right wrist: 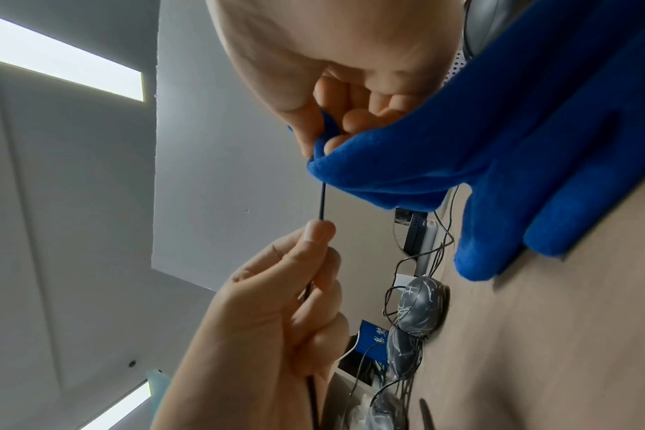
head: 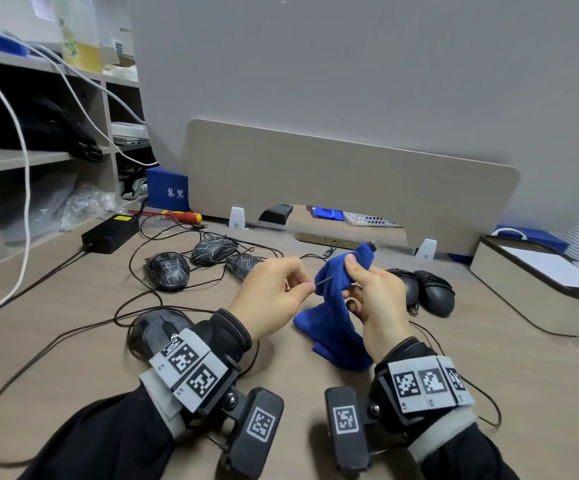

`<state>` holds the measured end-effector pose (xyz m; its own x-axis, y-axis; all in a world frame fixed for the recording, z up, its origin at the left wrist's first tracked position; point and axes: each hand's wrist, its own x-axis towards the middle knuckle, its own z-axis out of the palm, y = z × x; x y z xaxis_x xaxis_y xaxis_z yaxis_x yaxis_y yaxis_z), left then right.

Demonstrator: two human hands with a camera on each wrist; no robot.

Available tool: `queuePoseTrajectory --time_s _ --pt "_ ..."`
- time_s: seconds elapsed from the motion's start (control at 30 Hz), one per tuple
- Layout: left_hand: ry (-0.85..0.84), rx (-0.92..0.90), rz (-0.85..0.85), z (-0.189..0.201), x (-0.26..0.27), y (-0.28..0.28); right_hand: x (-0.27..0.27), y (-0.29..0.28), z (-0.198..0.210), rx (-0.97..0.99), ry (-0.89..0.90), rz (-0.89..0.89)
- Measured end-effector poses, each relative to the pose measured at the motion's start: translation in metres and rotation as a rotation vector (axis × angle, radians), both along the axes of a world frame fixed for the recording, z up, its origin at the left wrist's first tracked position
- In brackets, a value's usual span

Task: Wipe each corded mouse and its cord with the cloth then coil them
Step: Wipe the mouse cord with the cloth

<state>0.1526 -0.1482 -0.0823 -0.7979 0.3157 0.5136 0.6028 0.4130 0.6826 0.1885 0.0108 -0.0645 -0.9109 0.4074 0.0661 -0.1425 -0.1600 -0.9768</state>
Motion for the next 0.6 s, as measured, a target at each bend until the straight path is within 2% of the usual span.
queuePoseTrajectory --time_s 0.1,0.2,0.3,0.4,0.6 --pt "-0.039 0.024 0.034 -0.003 -0.004 -0.004 0.001 -0.004 -0.001 0.079 0.010 0.064" --pt "-0.088 0.065 0.003 -0.004 -0.003 -0.006 0.003 -0.008 0.000 0.057 0.004 0.114" --pt "-0.080 0.109 -0.044 -0.003 0.001 -0.002 0.005 -0.012 0.000 0.066 -0.010 0.156" --pt "-0.074 0.180 -0.011 -0.003 0.002 0.001 0.004 -0.012 0.001 0.097 -0.048 0.193" --pt "-0.061 0.296 0.040 -0.004 0.001 0.001 0.002 -0.010 0.001 -0.033 -0.053 0.235"
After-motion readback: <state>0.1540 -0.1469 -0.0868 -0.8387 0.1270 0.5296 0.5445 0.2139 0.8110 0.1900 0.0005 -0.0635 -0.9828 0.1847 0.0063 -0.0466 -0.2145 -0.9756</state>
